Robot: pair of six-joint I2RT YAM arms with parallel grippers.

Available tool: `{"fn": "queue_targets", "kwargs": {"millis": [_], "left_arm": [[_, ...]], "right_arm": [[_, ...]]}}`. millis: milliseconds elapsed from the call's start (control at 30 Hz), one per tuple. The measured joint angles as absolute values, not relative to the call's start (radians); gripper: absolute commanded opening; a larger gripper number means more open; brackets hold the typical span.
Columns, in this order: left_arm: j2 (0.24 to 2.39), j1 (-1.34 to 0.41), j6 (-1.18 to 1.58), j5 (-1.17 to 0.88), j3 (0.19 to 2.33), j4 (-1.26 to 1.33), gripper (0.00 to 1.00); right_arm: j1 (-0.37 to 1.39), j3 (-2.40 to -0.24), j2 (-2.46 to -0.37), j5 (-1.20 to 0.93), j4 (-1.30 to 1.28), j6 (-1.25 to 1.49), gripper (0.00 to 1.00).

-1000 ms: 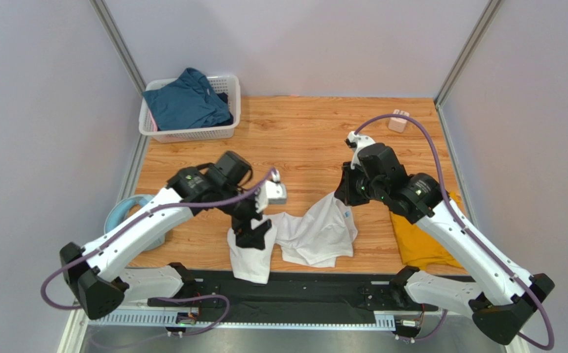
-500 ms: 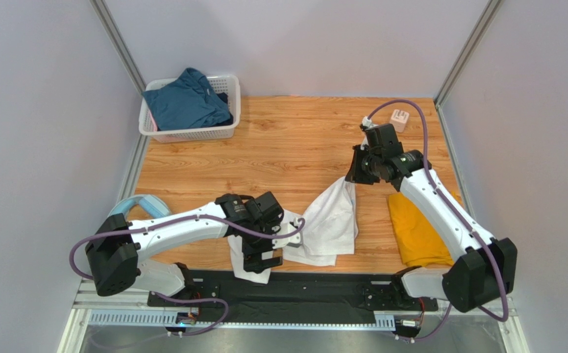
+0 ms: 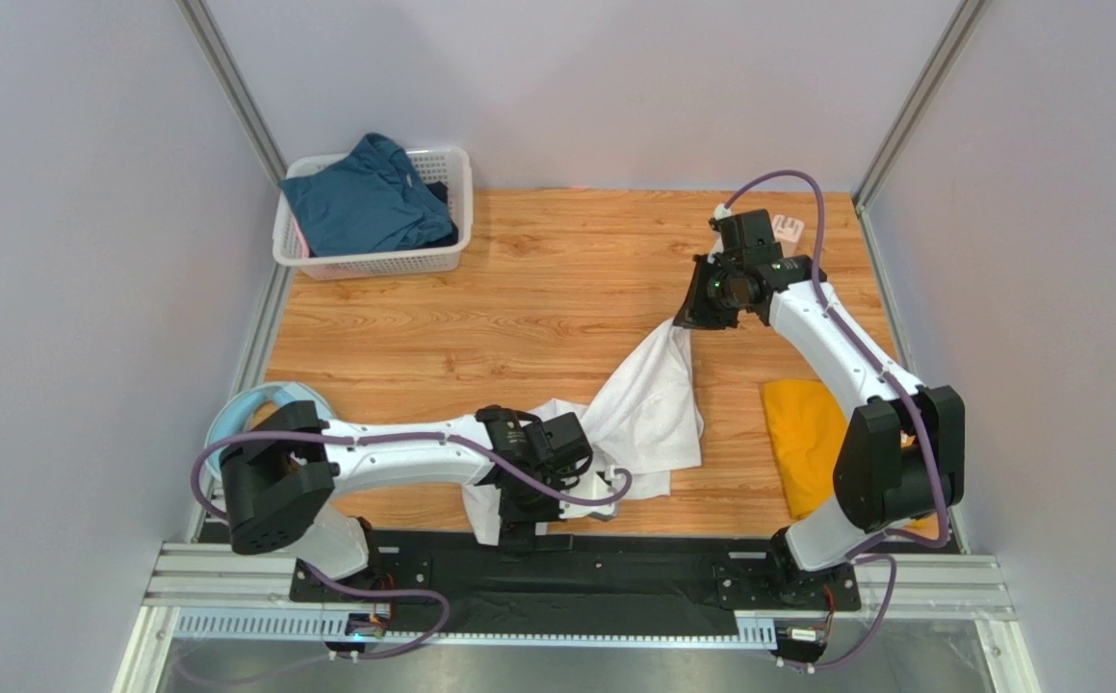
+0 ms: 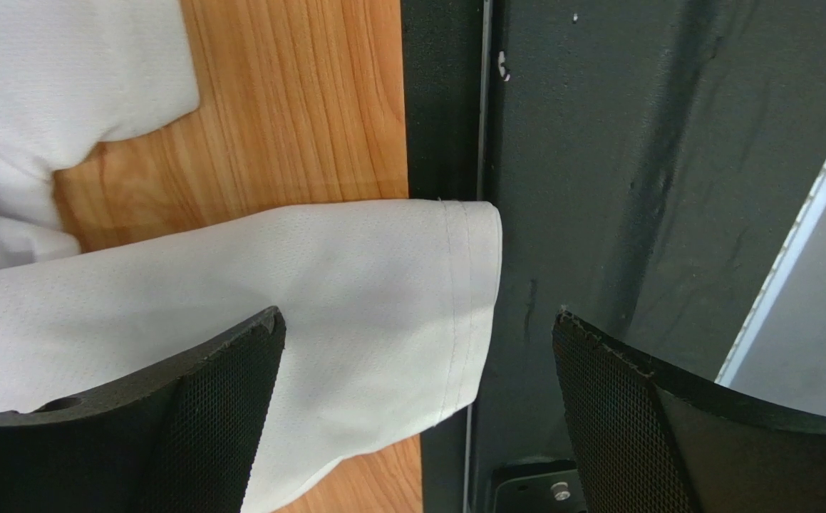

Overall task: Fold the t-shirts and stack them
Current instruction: Flatten out the tshirt

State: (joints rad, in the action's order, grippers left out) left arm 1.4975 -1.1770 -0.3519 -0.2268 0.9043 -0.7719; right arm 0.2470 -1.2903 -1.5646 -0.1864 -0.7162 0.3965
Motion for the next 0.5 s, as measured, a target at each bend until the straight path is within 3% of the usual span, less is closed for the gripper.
{"fn": "queue_targets", "kwargs": {"millis": [167, 267, 367, 400, 500], "left_arm": [[1.579, -1.183, -0.338, -0.228, 0.908, -0.758, 1.00], [1.613, -1.185, -0.327, -0.226, 0.940, -0.767, 0.93], [1.654, -1.185, -0.321, -0.214, 0.978, -0.777, 0.61], [1.661, -1.185, -0.314, -0.208, 0.983, -0.775, 0.45], [1.675, -1.183, -0.322, -0.190, 0.989, -0.754, 0.15]], "right_arm": [[0.247, -1.297, -1.568, -0.201, -0.708, 0.400, 0.00], [0.247, -1.297, -1.568, -0.207, -0.704, 0.403, 0.00], [0.247, -1.297, -1.567, -0.215, -0.696, 0.404, 0.00], [0.247, -1.297, -1.567, -0.216, -0.695, 0.404, 0.00], [0.247, -1.296, -1.567, -0.221, -0.690, 0.405, 0.00]]}}
